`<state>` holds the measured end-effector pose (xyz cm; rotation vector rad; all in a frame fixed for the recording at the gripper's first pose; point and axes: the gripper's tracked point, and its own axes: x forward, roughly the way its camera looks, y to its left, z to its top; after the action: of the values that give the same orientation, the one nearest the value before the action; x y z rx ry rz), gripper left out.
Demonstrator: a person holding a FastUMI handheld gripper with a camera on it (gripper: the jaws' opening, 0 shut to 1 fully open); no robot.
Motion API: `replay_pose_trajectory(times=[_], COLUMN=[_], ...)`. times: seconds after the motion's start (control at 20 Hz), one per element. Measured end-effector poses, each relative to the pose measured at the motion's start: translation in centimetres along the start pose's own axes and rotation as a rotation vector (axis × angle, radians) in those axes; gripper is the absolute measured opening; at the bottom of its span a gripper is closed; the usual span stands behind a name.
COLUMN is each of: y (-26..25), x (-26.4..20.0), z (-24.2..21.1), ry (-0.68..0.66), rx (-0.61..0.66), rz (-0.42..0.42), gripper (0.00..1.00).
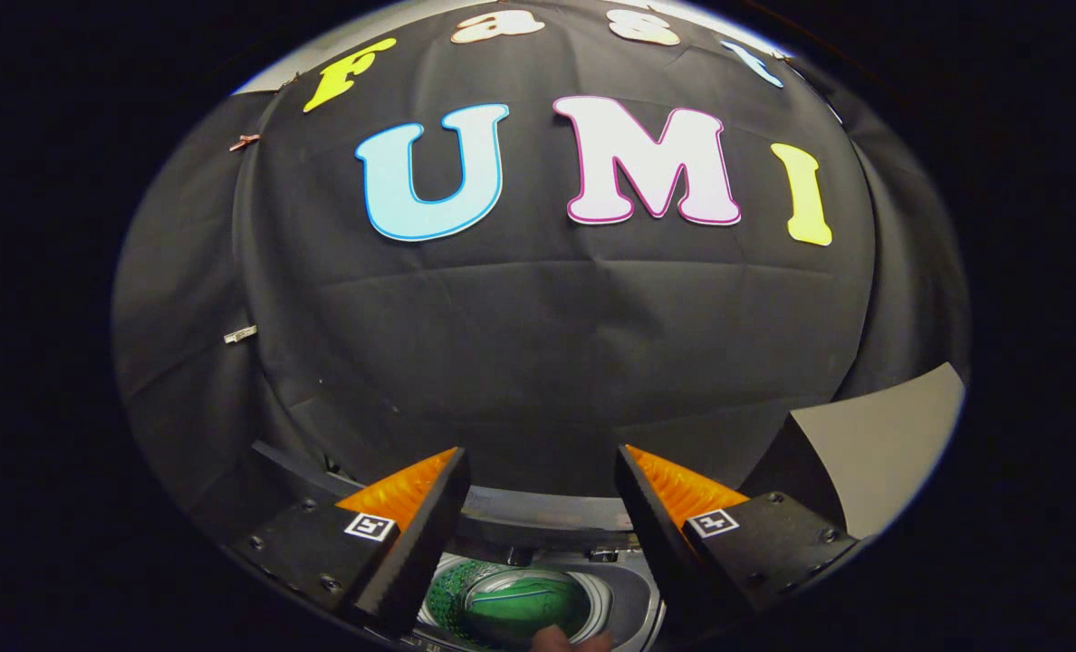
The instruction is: Put the clothes into the washing machine and then close the washing machine lid.
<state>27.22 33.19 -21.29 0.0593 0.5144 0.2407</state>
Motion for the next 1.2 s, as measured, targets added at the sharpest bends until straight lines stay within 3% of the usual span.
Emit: replay_pose_trajectory(times=[0.55, 1.2], y=[1.4, 1.0], x=[-7.3, -21.2], z=[-5.0, -0.7], ry=[-0.024, -0.326], rx=[-0.042, -0.085], rz=[0.076, 0.088], gripper=[0.99, 0.99])
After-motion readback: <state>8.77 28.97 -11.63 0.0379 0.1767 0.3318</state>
